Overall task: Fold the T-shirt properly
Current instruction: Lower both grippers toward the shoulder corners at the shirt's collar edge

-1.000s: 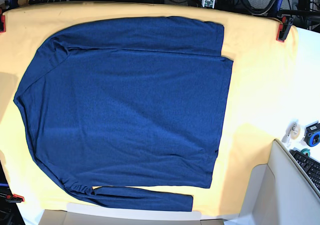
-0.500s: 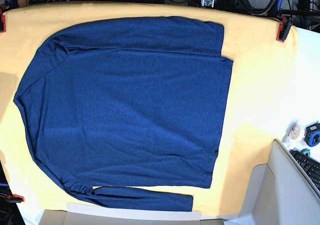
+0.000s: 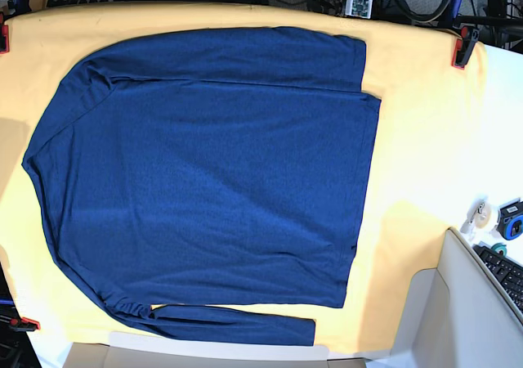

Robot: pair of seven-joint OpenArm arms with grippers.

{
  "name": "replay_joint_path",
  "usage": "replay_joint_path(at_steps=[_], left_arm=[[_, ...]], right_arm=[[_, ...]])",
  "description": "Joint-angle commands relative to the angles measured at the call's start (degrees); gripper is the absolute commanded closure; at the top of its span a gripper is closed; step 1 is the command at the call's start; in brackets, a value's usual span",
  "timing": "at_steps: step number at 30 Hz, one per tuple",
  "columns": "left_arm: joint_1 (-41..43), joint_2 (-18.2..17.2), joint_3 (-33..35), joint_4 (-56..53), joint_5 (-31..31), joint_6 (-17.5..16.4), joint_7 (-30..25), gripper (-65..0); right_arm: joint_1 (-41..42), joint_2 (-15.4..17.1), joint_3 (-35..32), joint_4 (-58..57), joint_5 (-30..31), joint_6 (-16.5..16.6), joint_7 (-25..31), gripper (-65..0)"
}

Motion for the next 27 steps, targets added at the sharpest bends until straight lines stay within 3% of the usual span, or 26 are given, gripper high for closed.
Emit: replay_joint_path(at_steps=[1,6,9,14,19,22,27], left_arm=[[0.8,-1.7,0.8,2.7,0.3,0.0,-1.9,0.0],[3.4,-6.2,4.2,7.8,0.3,0.0,-2.0,0.0],[3.4,-7.8,5.3,8.1,0.3,0.0,-2.1,-0.1],[3.1,-8.0,5.0,8.0,0.2,0.0,-2.0,-10.5],[2.1,-8.5,4.7,8.0,0.2,0.0,-2.0,-18.1],[0.3,-9.3,4.6,7.9,0.2,0.0,0.3,-18.4],[-1.9,-9.1,3.0,7.9,-0.4,0.0,5.2,-18.5]], right_arm=[[-1.9,0.3,0.5,2.9,1.2,0.0,1.1,0.0],[-4.0,2.3,0.7,11.5,11.4,2.0,1.1,0.0],[-4.4,4.2,0.7,14.4,21.7,3.9,1.1,0.0],[-1.2,7.0,0.8,14.3,36.2,5.0,1.1,-0.2],[2.4,6.6,0.5,14.0,47.3,5.0,0.9,-12.7],[4.4,6.5,1.2,13.8,54.8,4.9,-3.8,-19.9],[7.2,3.4,9.8,10.5,66.8,5.7,-14.4,-21.3]])
